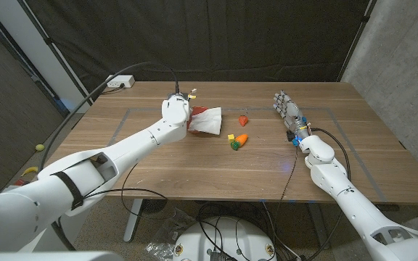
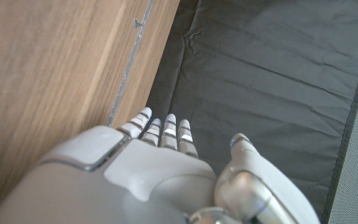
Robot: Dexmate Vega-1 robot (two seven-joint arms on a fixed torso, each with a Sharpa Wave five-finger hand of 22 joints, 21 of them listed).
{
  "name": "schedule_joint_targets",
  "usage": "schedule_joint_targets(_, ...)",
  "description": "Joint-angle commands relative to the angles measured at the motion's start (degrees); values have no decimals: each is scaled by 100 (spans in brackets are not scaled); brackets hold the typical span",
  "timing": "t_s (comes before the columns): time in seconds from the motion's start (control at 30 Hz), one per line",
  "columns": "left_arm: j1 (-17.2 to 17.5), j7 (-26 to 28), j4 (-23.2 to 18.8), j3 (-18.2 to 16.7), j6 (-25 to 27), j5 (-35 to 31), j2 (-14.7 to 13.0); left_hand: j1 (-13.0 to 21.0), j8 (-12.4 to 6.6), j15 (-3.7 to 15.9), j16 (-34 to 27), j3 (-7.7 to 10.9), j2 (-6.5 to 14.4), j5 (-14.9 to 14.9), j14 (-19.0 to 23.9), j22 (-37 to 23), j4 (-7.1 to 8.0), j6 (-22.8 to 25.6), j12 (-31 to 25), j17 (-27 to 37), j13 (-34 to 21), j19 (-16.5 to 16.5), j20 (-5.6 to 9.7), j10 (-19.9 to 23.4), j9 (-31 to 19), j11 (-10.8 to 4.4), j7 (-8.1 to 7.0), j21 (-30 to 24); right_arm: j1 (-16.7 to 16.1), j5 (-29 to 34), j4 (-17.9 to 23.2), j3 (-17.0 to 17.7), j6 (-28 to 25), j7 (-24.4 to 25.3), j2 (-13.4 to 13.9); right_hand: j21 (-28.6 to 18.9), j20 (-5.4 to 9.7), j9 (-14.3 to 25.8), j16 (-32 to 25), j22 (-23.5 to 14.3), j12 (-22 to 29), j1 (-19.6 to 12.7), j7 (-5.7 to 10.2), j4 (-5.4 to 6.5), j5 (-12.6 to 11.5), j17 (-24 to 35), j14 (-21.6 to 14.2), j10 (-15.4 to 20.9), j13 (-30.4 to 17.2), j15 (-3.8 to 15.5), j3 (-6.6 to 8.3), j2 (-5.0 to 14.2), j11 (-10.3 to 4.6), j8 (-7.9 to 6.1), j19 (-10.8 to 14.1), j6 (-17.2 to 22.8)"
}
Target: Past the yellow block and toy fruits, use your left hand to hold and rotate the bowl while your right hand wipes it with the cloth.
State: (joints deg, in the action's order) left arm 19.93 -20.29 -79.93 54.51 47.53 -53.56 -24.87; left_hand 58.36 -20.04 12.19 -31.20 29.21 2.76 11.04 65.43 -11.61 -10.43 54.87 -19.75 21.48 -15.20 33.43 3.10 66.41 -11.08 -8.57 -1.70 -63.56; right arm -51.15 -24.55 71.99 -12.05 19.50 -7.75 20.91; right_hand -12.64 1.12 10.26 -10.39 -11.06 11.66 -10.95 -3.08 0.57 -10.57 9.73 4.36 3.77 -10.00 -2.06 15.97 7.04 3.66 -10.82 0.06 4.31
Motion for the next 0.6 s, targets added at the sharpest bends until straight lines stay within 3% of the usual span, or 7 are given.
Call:
schedule_joint_targets(0.03, 228, 469, 249, -204, -41, -233, 204, 792, 139, 110, -45, 78, 326, -104, 321, -31, 56, 354, -119, 160, -191, 354, 354, 92, -39, -287, 352, -407, 45, 82, -32, -13, -2, 85, 19, -22, 13, 17, -14, -13, 39, 29, 0, 3, 10, 16, -45, 39, -32, 5, -37, 15, 3, -28, 63, 59)
schedule_joint_targets(0.13, 283, 609, 261, -307, -92, -171, 227, 843, 258, 105, 0, 71, 235, -100, 616, -15, 125, 326, -149, 197, -303, 596, 560, -54, -71, -270, 375, -700, 47, 101, -22, -13, -19, 123, 25, -21, 12, 17, -13, -14, 38, 31, -2, 3, 9, 16, -47, 40, -32, 4, -39, 15, -1, -27, 63, 59)
schedule_joint_targets(0.3, 375, 908, 272, -442, -220, -74, 248, 969, 322, 107, 106, 97, 184, -49, 714, -1, 109, 319, -160, 159, -387, 730, 710, -177, -107, -102, 452, -883, 63, 106, -57, -20, -2, 90, 40, -22, 15, 17, -12, -14, 37, 37, -9, 5, 9, 16, -50, 44, -32, 0, -44, 14, 9, -24, 69, 61)
schedule_joint_targets(0.37, 425, 1091, 274, -489, -225, -67, 273, 1023, 303, 106, 106, 104, 175, -29, 849, 8, 112, 404, -199, 162, -433, 778, 739, -164, -144, -79, 542, -956, 55, 114, -41, -17, -25, 123, 42, -22, 13, 17, -10, -14, 36, 39, -11, 6, 8, 16, -50, 42, -32, 3, -46, 15, 3, -25, 71, 66)
schedule_joint_targets(0.6, 687, 1858, 69, -750, -400, 51, 262, 1122, 267, 100, 107, 112, 113, -13, 1087, 35, 109, 518, -318, 184, -528, 850, 742, -49, -250, -57, 645, -1077, 46, 96, -68, -7, 9, 100, 39, -21, 15, 17, -8, -14, 35, 44, -4, 9, 7, 16, -52, 50, -32, 1, -50, 20, 2, -21, 72, 65)
